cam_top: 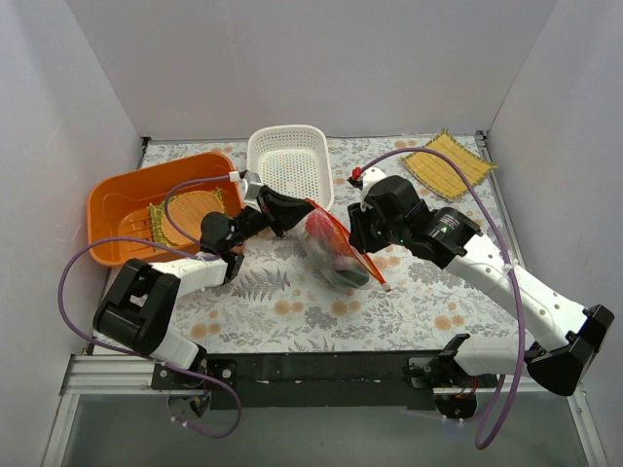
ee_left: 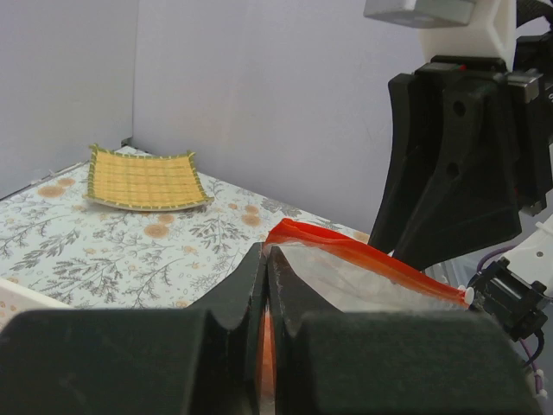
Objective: Open the zip-top bag and remove the fake food
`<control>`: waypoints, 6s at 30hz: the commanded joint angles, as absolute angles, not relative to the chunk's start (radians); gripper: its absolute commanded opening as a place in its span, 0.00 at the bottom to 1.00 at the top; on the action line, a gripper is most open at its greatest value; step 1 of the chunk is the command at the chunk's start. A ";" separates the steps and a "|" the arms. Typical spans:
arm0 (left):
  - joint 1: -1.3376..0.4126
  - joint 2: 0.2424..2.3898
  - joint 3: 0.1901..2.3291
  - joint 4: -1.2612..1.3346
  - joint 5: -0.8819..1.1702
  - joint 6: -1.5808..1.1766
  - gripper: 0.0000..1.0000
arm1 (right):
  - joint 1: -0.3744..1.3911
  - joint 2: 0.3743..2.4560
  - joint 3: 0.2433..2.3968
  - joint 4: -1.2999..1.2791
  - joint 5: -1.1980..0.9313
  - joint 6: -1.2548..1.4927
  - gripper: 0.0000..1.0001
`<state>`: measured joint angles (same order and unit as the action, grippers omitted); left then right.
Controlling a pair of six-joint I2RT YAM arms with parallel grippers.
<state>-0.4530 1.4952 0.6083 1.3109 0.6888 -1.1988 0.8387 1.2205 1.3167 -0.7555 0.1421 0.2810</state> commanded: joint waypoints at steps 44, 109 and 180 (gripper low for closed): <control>-0.937 1.250 0.736 -0.011 0.069 -1.474 0.49 | 0.888 1.121 0.920 -0.503 0.308 0.545 0.01; -1.072 1.592 0.736 0.345 -0.152 -1.491 0.17 | 0.951 1.048 0.810 -0.581 0.505 0.660 0.01; -1.052 1.649 0.718 0.505 0.123 -1.638 0.54 | 1.042 0.924 0.908 -0.752 0.622 0.745 0.57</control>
